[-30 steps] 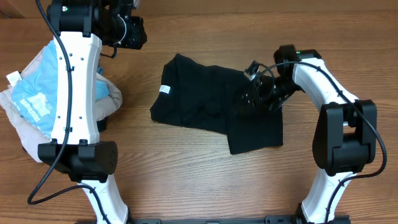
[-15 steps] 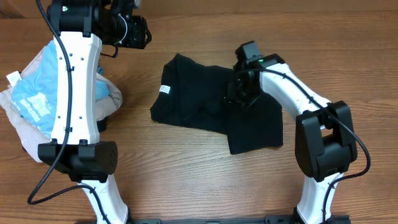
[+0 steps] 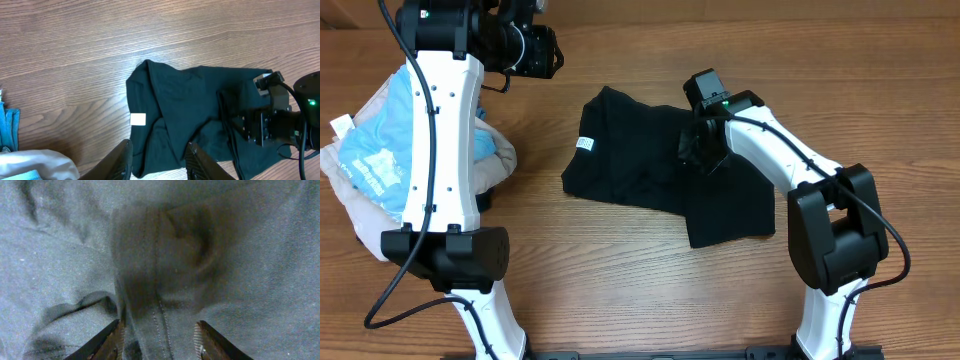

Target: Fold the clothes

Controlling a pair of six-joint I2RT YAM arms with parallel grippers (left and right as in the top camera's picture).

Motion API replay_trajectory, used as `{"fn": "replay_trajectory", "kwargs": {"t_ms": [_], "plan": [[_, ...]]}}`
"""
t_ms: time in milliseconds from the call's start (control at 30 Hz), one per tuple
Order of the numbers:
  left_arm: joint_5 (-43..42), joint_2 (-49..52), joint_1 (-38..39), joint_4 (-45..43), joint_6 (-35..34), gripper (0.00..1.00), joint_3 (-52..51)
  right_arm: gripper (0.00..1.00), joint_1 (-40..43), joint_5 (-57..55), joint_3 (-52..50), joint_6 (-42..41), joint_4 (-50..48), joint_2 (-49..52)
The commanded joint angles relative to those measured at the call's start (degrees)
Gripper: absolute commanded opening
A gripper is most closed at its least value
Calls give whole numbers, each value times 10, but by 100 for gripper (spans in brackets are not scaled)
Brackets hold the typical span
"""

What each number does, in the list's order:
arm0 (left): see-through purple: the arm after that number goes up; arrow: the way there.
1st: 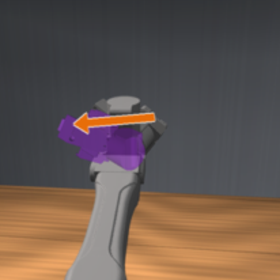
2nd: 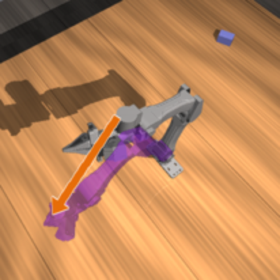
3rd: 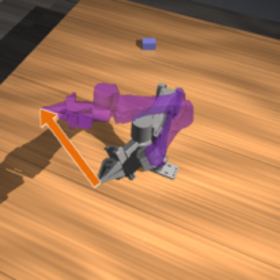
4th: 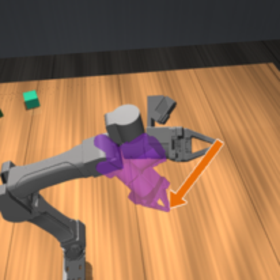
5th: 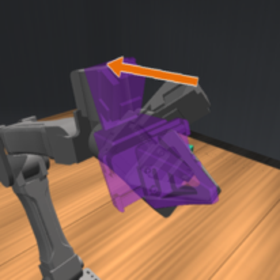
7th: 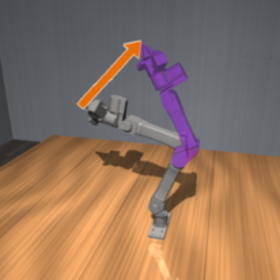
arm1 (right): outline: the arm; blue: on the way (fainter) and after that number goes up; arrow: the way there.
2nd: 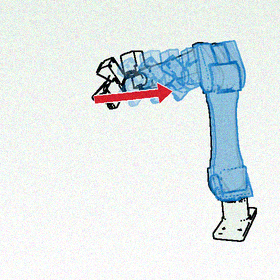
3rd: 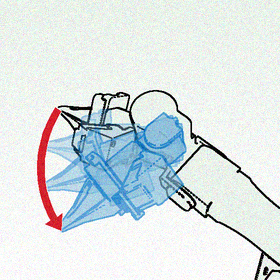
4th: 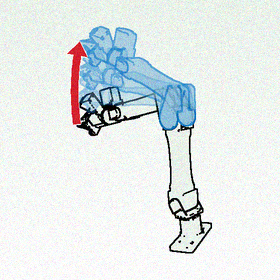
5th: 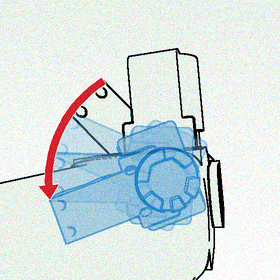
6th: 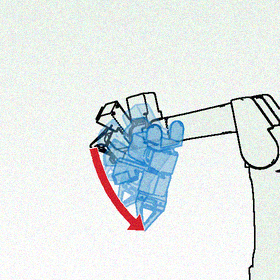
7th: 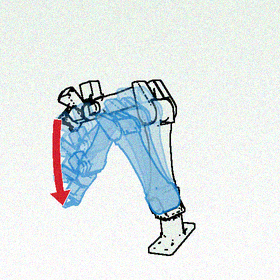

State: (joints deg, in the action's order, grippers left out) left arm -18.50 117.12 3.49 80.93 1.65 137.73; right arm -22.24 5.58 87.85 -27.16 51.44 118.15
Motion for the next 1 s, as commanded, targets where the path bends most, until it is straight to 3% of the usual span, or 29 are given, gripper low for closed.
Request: {"fn": "replay_trajectory", "kwargs": {"t_ms": [0,200,300,467,667,733,967], "plan": [[-11,-3,0,-2,5,38,13,47,-3,-10,17,17,7,1],[-10,-3,0,-4,5,38,13,46,-10,-111,92,40,110,1],[-11,-3,0,-4,5,38,13,53,-12,-113,149,55,152,1],[-11,-3,0,-4,5,38,13,60,-29,-70,143,50,151,20],[-11,-3,0,-3,5,38,13,60,-73,-110,137,44,127,67],[-11,-3,0,-2,5,38,13,59,-87,-162,137,27,128,76],[-11,-3,0,0,5,38,13,42,-88,-184,137,20,141,99]]}}
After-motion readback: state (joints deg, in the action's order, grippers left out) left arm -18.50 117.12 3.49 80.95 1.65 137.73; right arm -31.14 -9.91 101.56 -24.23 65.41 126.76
